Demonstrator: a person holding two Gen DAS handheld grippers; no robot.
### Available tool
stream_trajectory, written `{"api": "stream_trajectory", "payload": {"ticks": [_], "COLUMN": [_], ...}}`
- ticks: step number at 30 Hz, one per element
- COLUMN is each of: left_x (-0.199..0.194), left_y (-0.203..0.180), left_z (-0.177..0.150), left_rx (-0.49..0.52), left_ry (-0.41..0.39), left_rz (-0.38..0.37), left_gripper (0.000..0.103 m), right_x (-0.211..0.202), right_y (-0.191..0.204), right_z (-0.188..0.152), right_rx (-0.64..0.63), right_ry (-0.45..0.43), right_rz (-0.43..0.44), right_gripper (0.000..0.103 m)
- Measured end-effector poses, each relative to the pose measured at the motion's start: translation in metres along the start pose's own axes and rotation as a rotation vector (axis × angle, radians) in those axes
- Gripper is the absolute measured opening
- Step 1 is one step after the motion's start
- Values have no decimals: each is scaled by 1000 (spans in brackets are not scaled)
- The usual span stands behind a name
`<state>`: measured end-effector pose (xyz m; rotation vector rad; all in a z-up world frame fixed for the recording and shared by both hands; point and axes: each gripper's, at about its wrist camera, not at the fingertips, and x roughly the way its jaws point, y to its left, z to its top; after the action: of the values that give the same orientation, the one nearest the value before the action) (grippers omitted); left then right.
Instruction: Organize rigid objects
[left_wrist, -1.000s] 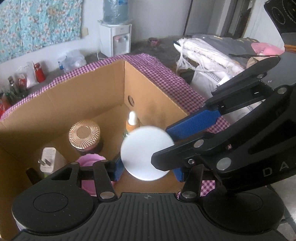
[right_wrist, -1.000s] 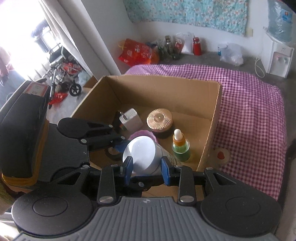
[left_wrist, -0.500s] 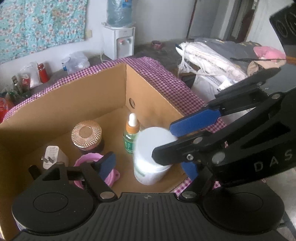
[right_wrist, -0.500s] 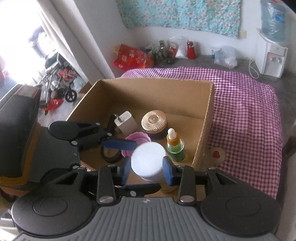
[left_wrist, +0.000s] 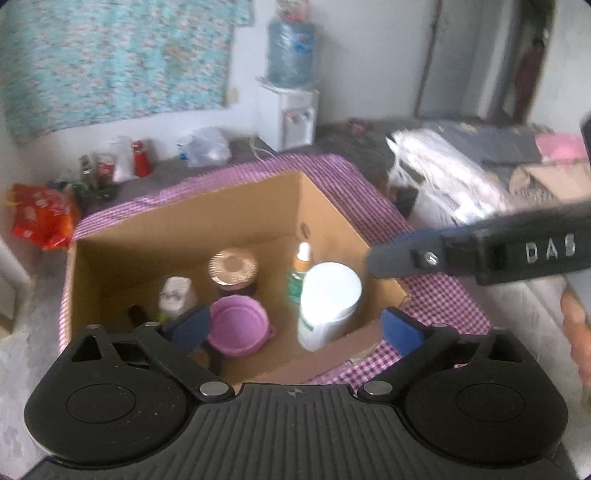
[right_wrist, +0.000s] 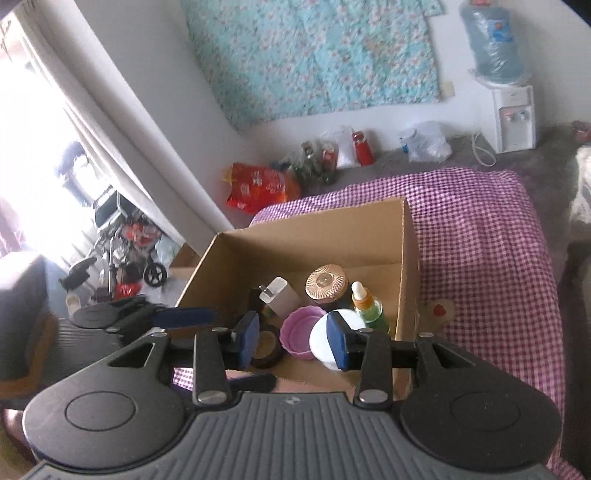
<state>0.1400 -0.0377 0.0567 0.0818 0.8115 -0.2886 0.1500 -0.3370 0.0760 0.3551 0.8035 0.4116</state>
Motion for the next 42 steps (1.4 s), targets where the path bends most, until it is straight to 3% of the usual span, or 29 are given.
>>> {"api": "stream_trajectory", "payload": {"ticks": [6, 11, 12, 13, 15, 22, 26, 42], "left_x": [-33, -45, -46, -50, -50, -38, -39, -31], "left_y": [9, 20, 24, 29, 32, 55, 60, 63], "left_z": [-18, -31, -33, -38, -43, -52, -57, -51], "left_rx": [-114, -176, -189, -197, -219, -239, -280, -313], "left_ry": [-61, -75, -78, -86, -86, 33, 32, 124], "left_rz": [237, 336, 352, 362, 386, 375, 417, 407], "left_gripper": [103, 103, 103, 103, 103, 103, 103, 103], "right_x": [-19, -22, -21, -21, -23, -11, -3, 36], "right_y": [18, 34, 37, 40, 47, 61, 64, 58], "right_z": [-22, -35, -37, -40, -45, -51, -52, -49], "right_rx": [22, 18, 14, 10, -19, -99, -113, -71], "right_ry": [-34, -32, -30, -33, -60, -42, -34, 58], "right_rz": [-51, -90, -97, -107, -128, -219, -261, -363], "right_gripper": [43, 44, 57, 82, 93, 100, 103, 103]}}
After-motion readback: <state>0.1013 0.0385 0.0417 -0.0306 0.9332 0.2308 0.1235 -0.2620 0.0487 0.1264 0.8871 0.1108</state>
